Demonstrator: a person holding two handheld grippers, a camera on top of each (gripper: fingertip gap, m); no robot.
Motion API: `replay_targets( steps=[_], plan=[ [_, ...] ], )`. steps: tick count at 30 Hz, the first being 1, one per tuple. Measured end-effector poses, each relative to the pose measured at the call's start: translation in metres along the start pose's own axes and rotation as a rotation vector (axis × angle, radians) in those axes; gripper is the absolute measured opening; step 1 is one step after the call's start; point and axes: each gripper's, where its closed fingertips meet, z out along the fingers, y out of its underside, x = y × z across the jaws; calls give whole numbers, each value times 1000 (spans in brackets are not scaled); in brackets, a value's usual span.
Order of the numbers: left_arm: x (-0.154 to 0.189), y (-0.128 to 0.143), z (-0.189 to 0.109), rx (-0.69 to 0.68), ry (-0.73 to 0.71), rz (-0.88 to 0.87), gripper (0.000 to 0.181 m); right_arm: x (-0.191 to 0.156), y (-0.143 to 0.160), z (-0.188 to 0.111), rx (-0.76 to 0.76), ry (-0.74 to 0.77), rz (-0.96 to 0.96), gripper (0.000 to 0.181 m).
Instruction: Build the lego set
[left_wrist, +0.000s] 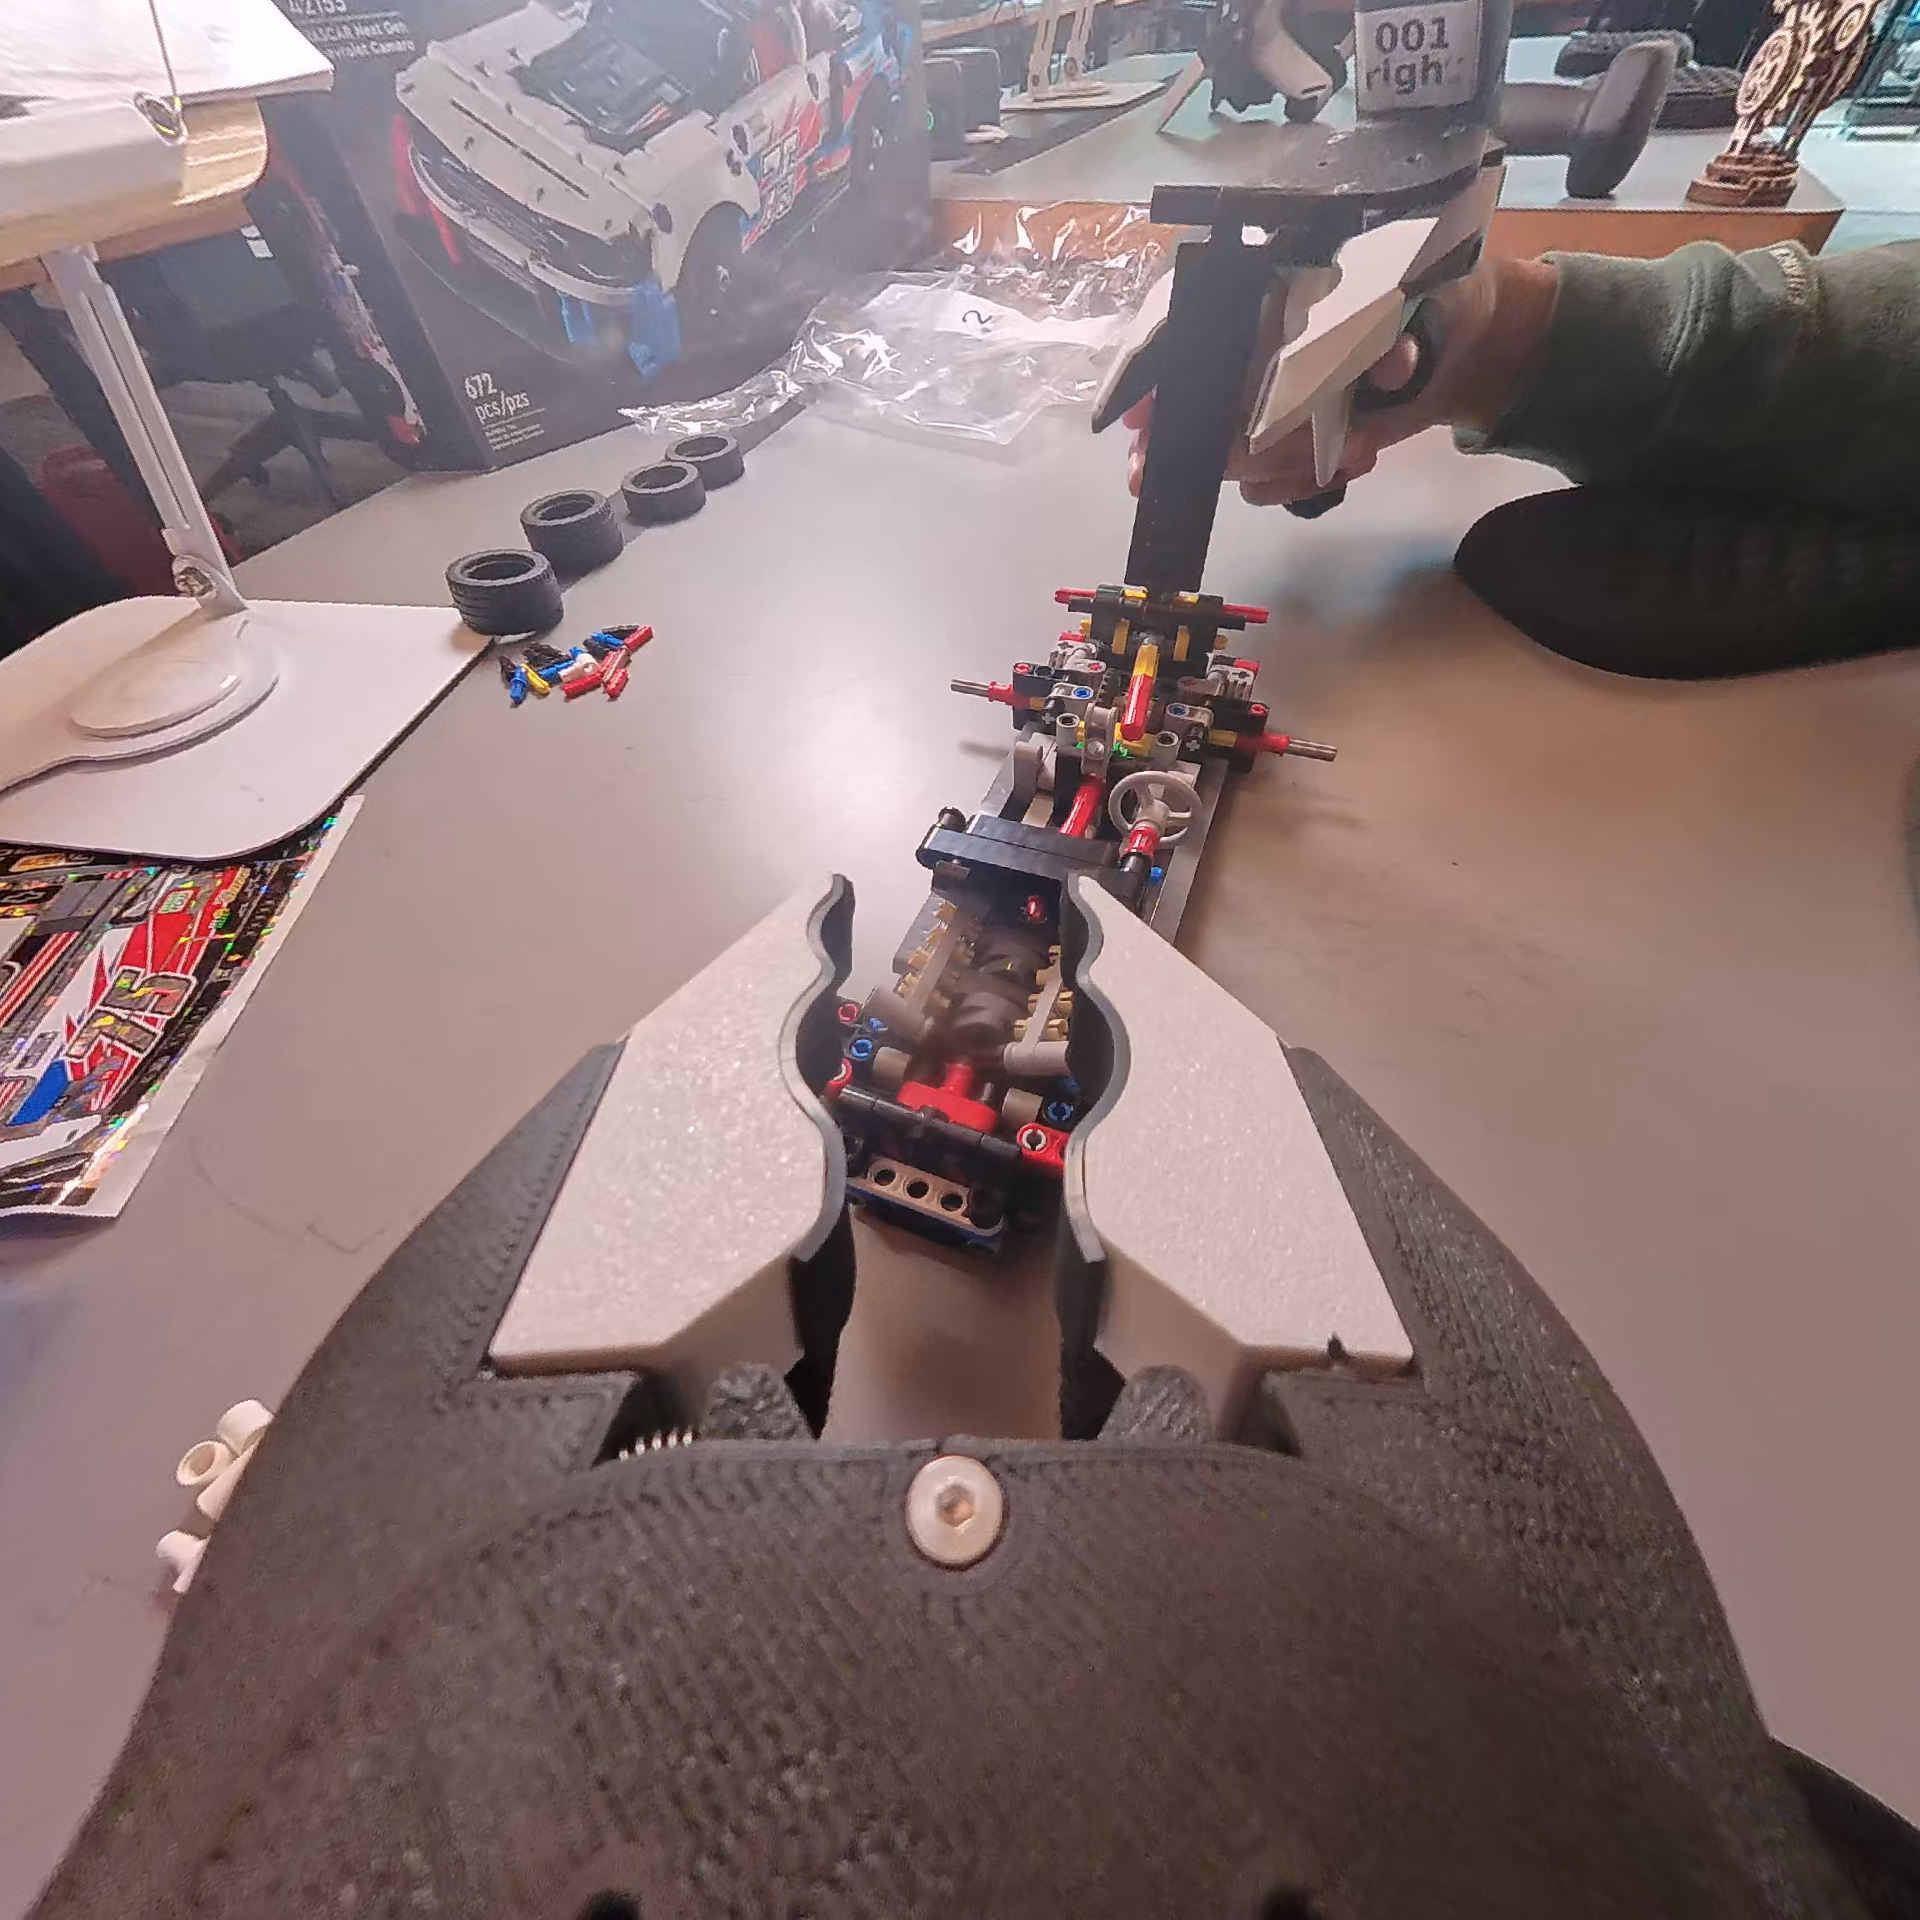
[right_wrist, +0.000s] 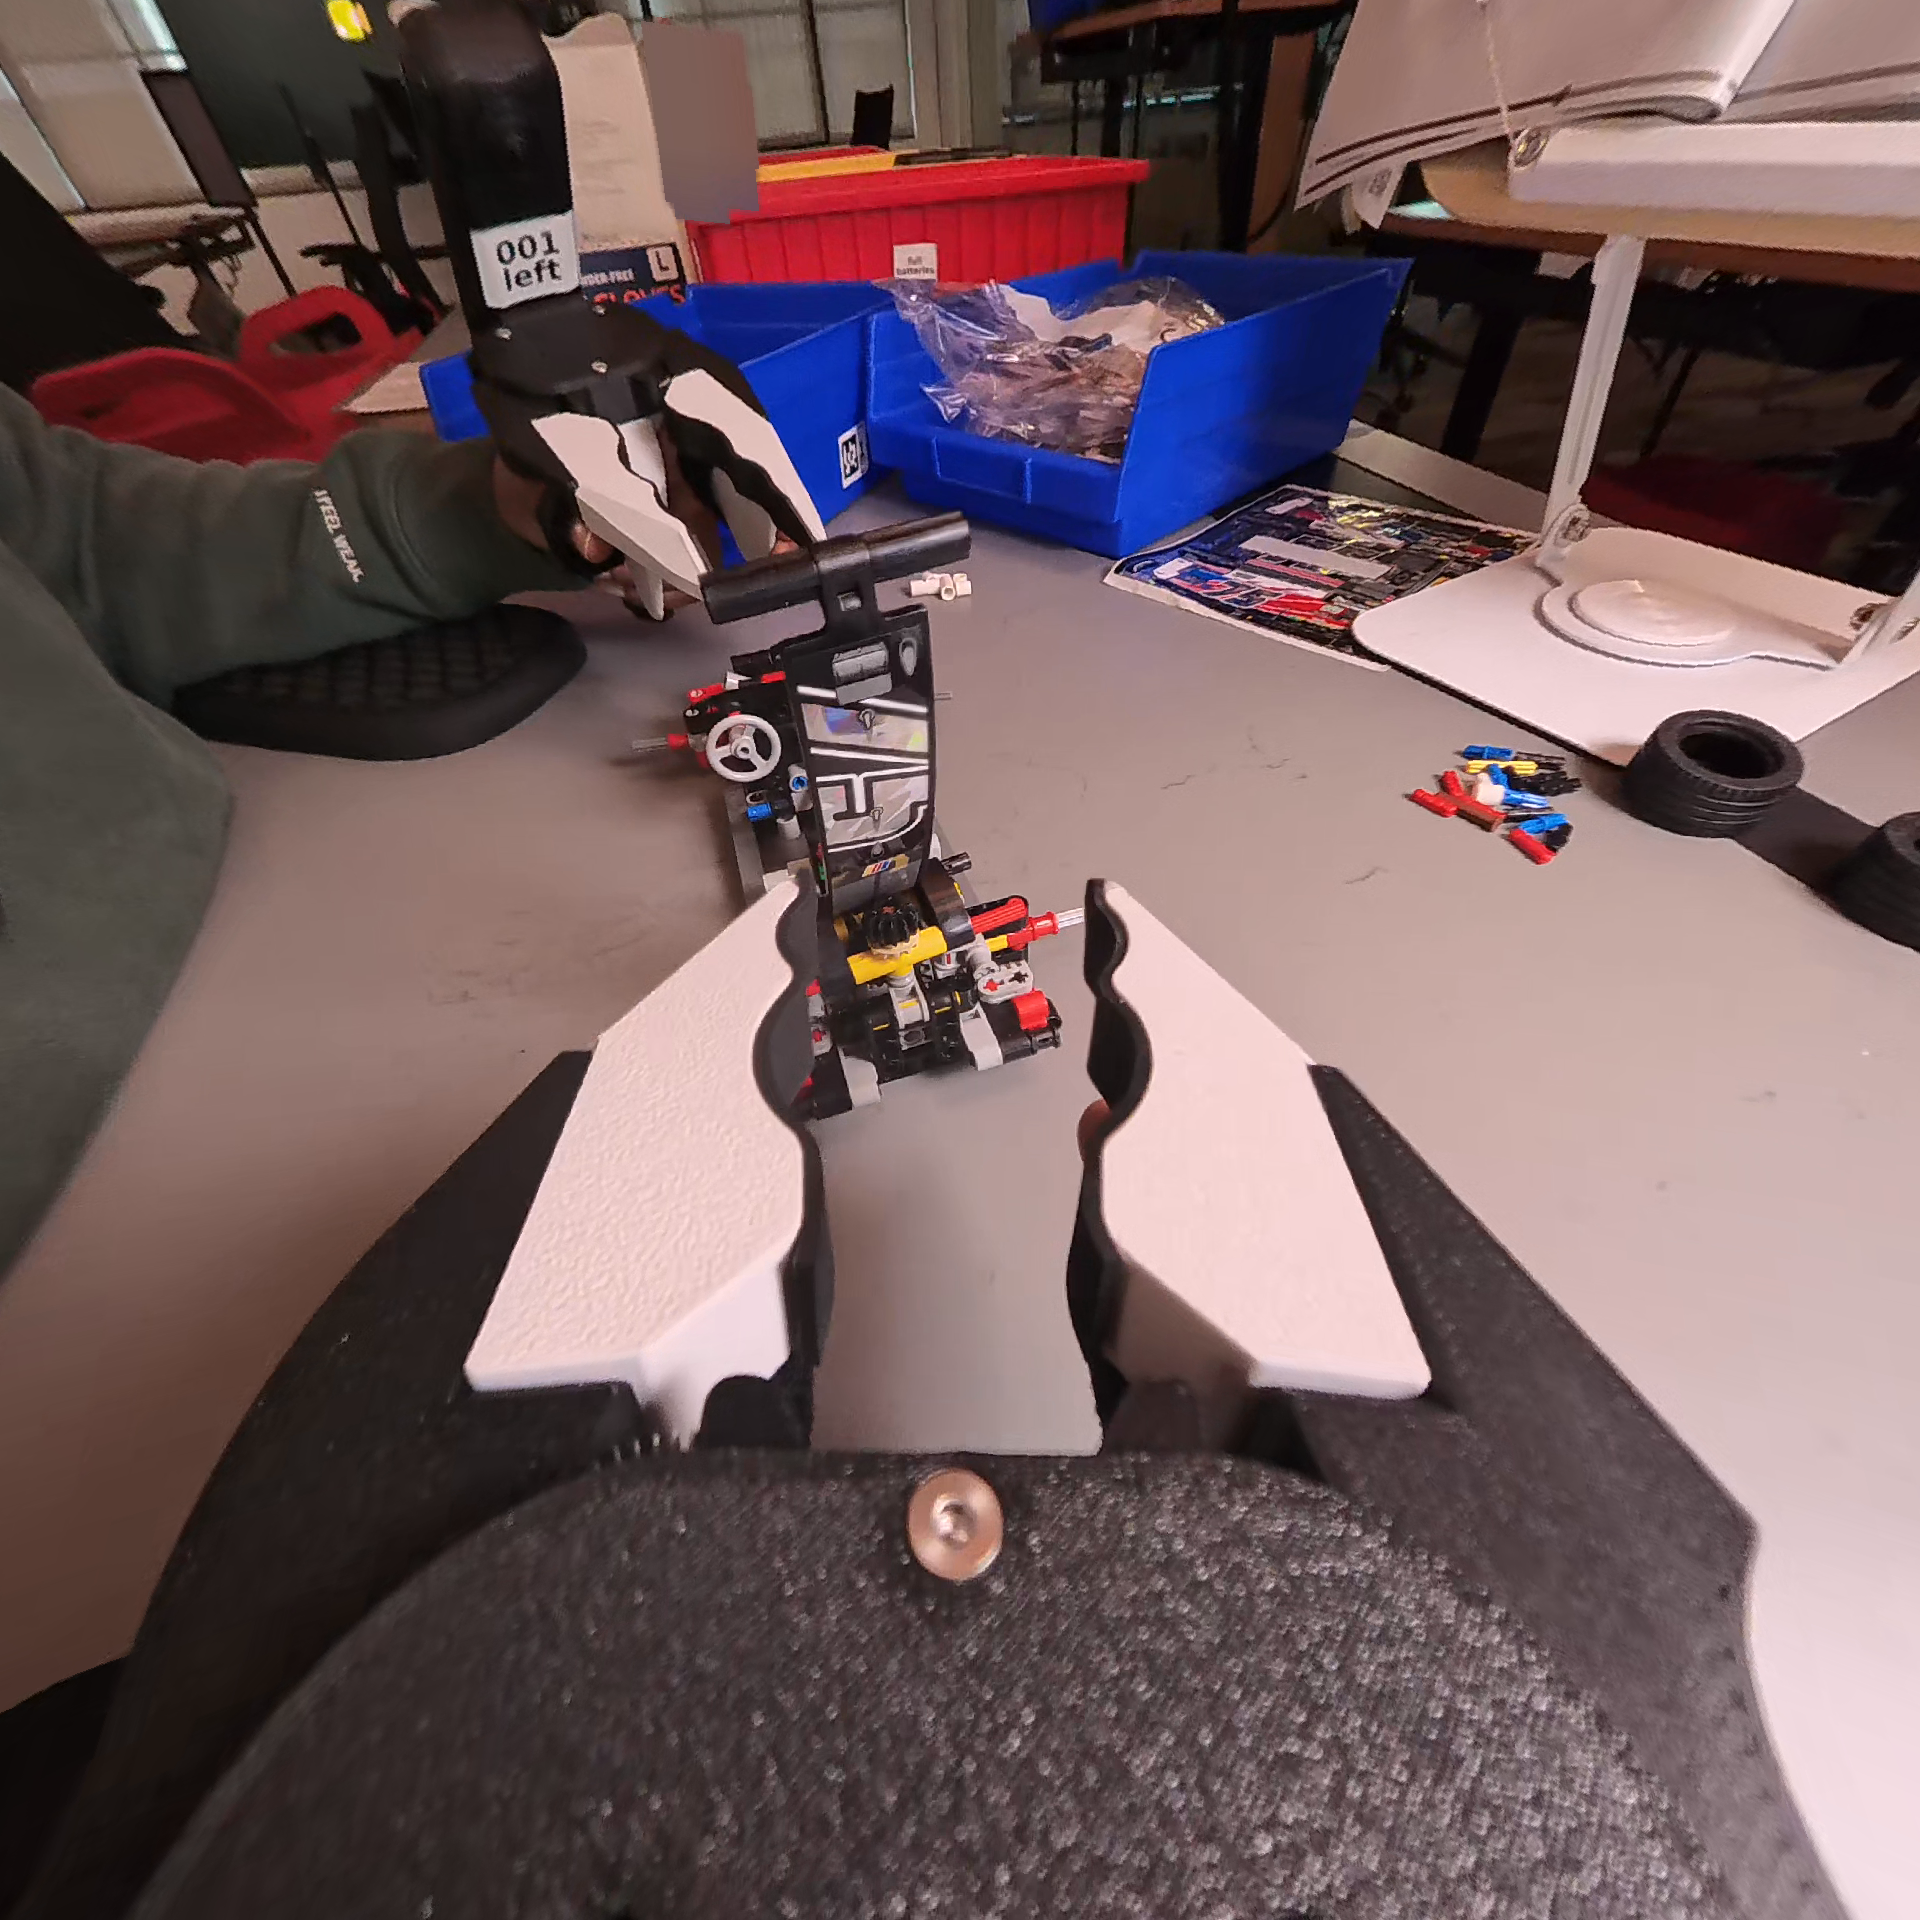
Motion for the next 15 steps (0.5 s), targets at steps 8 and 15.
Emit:
replay_targets(
  steps=[8, 15],
  plan=[
    [2, 7, 3, -22, 17, -7, 35, -11, 21, 8, -96, -52, -33, 51],
    [3, 11, 7, -28, 29, -28, 34, -19, 36, 17, -197, -51, -136, 46]
  ],
)
